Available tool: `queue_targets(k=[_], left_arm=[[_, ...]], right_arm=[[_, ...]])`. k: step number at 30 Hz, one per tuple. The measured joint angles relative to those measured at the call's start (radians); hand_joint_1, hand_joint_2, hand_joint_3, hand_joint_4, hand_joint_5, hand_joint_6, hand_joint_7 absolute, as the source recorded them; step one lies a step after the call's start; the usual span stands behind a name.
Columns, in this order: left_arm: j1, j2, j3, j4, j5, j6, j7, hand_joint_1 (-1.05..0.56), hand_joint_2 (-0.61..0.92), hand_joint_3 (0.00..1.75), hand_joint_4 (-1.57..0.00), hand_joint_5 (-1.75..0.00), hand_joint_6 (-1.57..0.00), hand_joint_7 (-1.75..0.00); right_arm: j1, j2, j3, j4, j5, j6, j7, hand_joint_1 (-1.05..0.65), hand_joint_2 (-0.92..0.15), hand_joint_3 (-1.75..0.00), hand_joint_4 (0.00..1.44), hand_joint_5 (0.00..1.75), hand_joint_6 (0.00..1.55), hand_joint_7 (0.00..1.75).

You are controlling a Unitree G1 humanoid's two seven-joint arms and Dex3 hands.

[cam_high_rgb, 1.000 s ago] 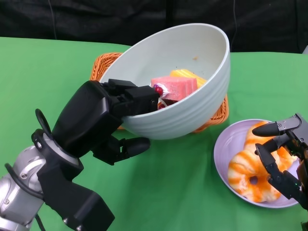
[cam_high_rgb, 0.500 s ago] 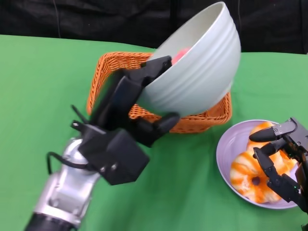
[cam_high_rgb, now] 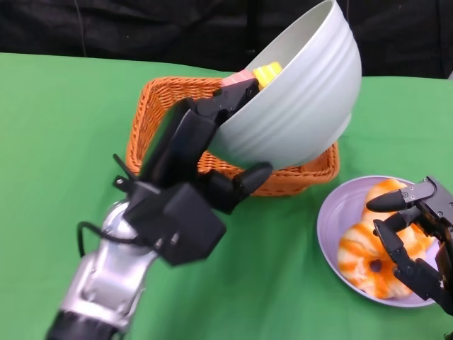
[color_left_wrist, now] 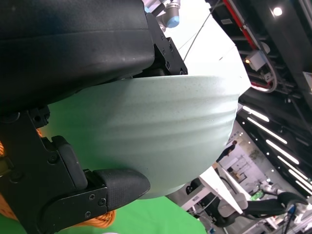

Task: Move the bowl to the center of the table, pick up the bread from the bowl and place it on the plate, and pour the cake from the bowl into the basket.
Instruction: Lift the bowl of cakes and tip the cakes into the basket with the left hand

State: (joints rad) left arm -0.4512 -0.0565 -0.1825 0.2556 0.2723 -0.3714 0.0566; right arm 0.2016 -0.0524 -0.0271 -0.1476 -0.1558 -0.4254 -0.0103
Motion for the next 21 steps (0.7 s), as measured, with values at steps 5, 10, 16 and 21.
queue_targets(k=[5,10,16,21], left_arm=[[-0.030,-0.092,0.005,0.042,-0.013,0.050,0.041,-0.19,0.18,1.75,-1.08,-1.75,-0.91,-1.75],[-0.038,-0.095,0.011,0.042,-0.013,0.051,0.042,-0.18,0.18,1.75,-1.08,-1.75,-0.91,-1.75],[-0.037,-0.113,0.030,0.042,-0.026,0.078,0.064,-0.16,0.20,1.75,-1.10,-1.75,-0.92,-1.75],[-0.019,-0.183,0.074,0.020,-0.149,0.184,0.068,-0.10,0.26,1.74,-1.07,-1.75,-0.91,-1.72]], right_arm=[[0.009,0.001,0.014,-0.016,0.000,0.000,0.005,-0.22,-0.91,-0.42,0.41,1.56,0.40,1.25],[0.009,0.001,0.014,-0.016,0.000,0.006,0.005,-0.22,-0.91,-0.42,0.41,1.56,0.41,1.25],[0.009,0.001,0.016,-0.017,0.000,0.006,0.005,-0.22,-0.91,-0.43,0.41,1.56,0.41,1.25],[0.008,0.000,0.015,-0.017,0.001,0.006,0.005,-0.23,-0.90,-0.44,0.41,1.54,0.41,1.25]])
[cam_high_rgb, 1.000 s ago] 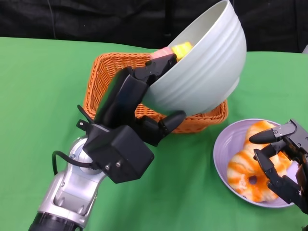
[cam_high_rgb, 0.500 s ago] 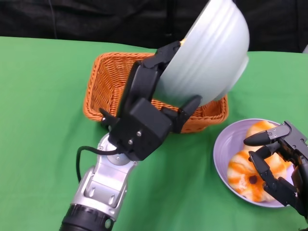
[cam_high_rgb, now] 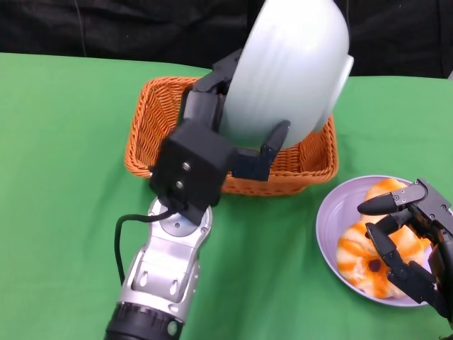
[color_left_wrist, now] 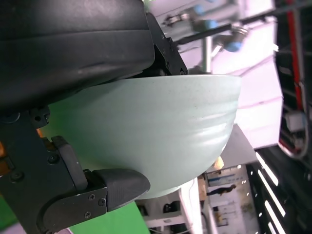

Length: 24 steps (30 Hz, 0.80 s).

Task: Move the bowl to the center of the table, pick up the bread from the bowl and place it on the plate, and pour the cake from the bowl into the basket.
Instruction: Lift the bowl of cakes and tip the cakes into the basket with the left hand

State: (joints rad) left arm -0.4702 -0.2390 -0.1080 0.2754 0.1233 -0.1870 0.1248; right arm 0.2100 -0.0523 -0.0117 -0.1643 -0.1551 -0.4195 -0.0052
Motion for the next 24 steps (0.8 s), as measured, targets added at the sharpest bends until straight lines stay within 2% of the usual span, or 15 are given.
queue_targets(k=[12,19,24], left_arm=[[0.013,-0.067,0.055,-0.047,-0.155,0.147,0.000,-0.16,0.23,1.75,-1.07,-1.75,-0.90,-1.75],[0.013,-0.078,0.081,-0.053,-0.216,0.191,-0.001,-0.17,0.24,1.75,-1.08,-1.75,-0.91,-1.75],[0.013,-0.084,0.138,-0.052,-0.321,0.258,0.005,-0.19,0.24,1.75,-1.09,-1.75,-0.90,-1.75]], right_arm=[[0.000,0.000,0.000,0.000,0.000,0.000,0.000,-0.25,-0.90,-0.43,0.43,1.53,0.41,1.26],[0.000,0.000,0.000,0.000,0.001,0.000,0.001,-0.24,-0.90,-0.43,0.44,1.52,0.41,1.26],[0.000,0.000,0.002,0.003,0.019,-0.001,0.013,-0.25,-0.89,-0.44,0.44,1.52,0.41,1.27]])
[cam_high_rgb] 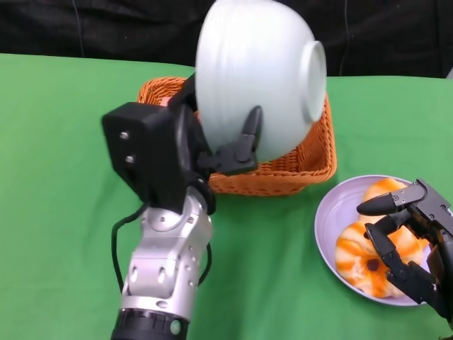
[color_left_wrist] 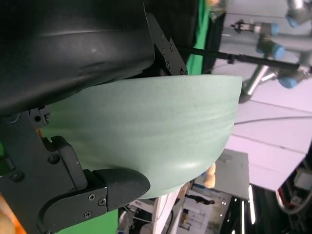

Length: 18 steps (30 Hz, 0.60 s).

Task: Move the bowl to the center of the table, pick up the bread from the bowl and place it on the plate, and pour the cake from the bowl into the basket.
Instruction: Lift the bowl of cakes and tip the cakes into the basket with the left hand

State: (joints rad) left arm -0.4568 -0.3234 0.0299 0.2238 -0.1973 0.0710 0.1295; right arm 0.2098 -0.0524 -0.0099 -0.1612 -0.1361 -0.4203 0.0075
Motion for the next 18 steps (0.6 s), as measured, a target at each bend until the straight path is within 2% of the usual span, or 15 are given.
queue_targets(k=[7,18], left_arm=[[0.000,-0.002,0.056,0.001,-0.106,0.051,0.033,-0.16,0.25,1.75,-1.07,-1.75,-0.87,-1.75],[0.000,-0.002,0.090,0.007,-0.238,0.083,0.064,-0.20,0.29,1.75,-1.05,-1.75,-0.87,-1.75]], right_arm=[[0.001,0.000,0.007,0.001,0.001,-0.001,0.003,-0.24,-0.89,-0.45,0.43,1.54,0.41,1.25],[0.006,0.000,0.013,0.001,0.004,-0.010,0.011,-0.24,-0.89,-0.46,0.39,1.56,0.39,1.29]])
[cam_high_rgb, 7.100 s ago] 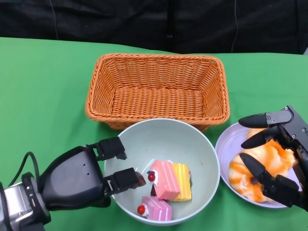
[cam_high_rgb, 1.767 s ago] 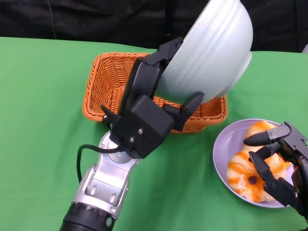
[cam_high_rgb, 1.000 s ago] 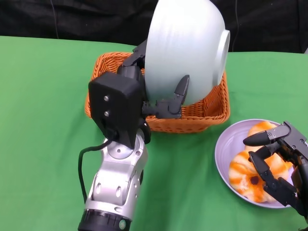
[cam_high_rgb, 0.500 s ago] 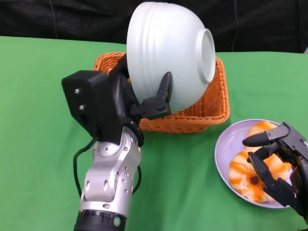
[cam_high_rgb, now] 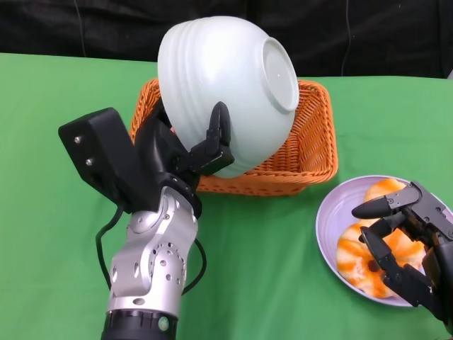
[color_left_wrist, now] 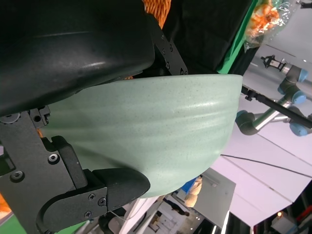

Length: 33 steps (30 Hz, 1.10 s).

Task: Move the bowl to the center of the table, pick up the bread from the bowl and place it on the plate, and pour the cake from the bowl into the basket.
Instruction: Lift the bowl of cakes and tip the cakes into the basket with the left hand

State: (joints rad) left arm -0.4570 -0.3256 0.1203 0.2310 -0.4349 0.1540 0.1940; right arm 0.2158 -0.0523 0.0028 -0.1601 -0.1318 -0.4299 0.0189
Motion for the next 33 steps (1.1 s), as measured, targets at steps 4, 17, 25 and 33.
queue_targets(k=[4,17,25,33], left_arm=[[0.000,0.000,0.013,0.000,-0.045,0.011,0.018,-0.20,0.30,1.75,-1.04,-1.75,-0.88,-1.75],[-0.006,-0.002,0.086,-0.021,-0.335,0.062,0.163,-0.24,0.44,1.52,-1.10,-1.75,-0.81,-1.75],[-0.006,-0.002,0.084,-0.023,-0.437,0.061,0.199,-0.27,0.48,1.45,-1.10,-1.75,-0.80,-1.75],[-0.007,-0.002,0.070,-0.027,-0.435,0.057,0.199,-0.25,0.40,1.54,-1.09,-1.75,-0.82,-1.75]], right_arm=[[0.006,0.000,0.000,-0.001,0.004,0.000,0.003,-0.24,-0.89,-0.46,0.39,1.57,0.38,1.29],[0.019,0.000,0.002,-0.006,0.007,0.000,0.007,-0.22,-0.88,-0.47,0.39,1.56,0.37,1.29],[0.021,0.000,0.002,-0.007,0.006,0.000,0.008,-0.20,-0.88,-0.48,0.39,1.55,0.37,1.29],[0.021,0.000,0.002,-0.007,0.002,0.001,0.008,-0.21,-0.88,-0.48,0.40,1.55,0.38,1.28]])
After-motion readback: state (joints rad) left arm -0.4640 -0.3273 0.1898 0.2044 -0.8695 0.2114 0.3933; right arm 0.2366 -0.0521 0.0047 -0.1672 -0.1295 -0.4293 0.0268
